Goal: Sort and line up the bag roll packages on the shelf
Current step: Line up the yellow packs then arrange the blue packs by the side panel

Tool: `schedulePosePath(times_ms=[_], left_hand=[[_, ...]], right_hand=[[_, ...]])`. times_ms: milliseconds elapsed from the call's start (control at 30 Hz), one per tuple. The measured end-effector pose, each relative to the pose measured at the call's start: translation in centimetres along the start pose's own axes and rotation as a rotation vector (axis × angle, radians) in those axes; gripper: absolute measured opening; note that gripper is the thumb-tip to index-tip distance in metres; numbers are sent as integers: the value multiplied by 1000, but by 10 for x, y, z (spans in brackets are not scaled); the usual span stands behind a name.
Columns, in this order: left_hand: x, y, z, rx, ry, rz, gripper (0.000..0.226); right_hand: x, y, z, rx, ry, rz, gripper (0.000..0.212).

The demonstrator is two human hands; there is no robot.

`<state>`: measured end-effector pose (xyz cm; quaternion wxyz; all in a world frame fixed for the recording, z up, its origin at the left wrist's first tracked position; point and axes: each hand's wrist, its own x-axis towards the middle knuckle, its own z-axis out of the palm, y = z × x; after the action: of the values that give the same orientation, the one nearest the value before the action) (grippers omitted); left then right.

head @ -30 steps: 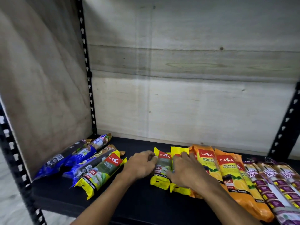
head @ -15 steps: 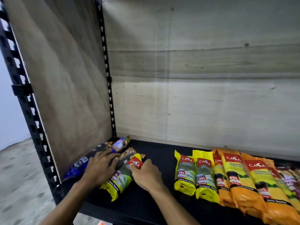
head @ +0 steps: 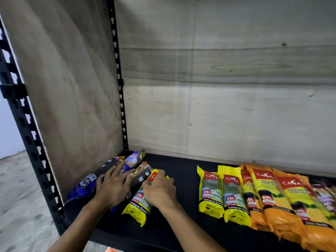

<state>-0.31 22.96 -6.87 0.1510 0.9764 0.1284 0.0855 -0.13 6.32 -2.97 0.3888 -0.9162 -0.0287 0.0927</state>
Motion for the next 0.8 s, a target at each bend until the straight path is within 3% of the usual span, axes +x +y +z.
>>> schedulePosePath(times_ms=[100,500,800], left_hand=[[0,0,0,-5,-5,0,47],[0,2,-2,8,-32,-9,49],[-2,3,-3,-2,-34,-20,53]], right_hand=[[5,4,-15,-110,25,-15,51],[27,30,-49,-491,140,-56,39],[33,38,-58,-549,150,-31,46]])
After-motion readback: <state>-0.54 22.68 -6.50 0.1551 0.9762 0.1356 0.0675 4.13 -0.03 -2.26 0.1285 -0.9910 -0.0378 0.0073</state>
